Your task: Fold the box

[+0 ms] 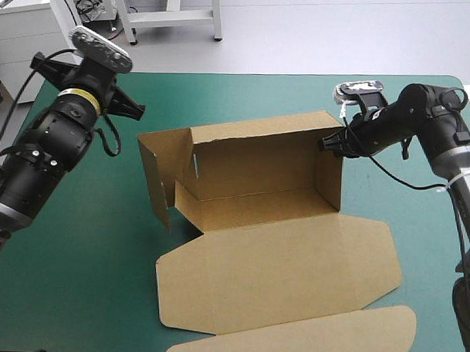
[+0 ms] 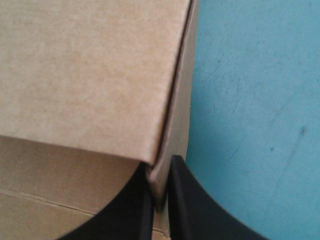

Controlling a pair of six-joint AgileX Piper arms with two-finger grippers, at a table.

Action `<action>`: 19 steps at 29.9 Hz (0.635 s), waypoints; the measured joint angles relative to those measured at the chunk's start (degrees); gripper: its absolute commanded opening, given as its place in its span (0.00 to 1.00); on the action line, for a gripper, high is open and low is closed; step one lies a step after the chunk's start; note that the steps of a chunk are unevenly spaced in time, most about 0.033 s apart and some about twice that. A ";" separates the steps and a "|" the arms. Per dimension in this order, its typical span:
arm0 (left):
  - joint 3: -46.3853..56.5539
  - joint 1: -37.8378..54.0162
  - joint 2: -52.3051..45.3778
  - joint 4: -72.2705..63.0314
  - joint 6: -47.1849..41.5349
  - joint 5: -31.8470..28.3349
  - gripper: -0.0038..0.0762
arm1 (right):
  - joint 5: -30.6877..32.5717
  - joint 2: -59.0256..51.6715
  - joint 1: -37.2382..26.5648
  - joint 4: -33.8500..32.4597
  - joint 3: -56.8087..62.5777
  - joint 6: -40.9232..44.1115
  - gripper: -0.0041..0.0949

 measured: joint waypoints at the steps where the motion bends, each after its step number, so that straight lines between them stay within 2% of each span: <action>1: 0.00 1.53 -0.08 -2.00 0.95 0.59 0.06 | 1.28 -0.07 0.00 -0.23 -0.33 0.93 0.04; 5: 0.00 8.40 -0.13 -12.63 5.31 3.63 0.06 | 3.73 0.04 0.05 -2.26 -0.55 3.78 0.04; 12: 0.00 16.72 0.04 -23.20 8.38 8.83 0.06 | 2.72 3.93 0.05 -3.87 -1.40 5.54 0.04; 15: 0.00 18.92 0.75 -24.23 9.25 12.10 0.06 | 0.10 6.06 0.05 -3.59 -2.21 5.54 0.04; 19: 0.00 20.32 1.27 -25.75 9.86 14.02 0.06 | -7.90 9.22 0.00 -2.89 -2.40 5.26 0.05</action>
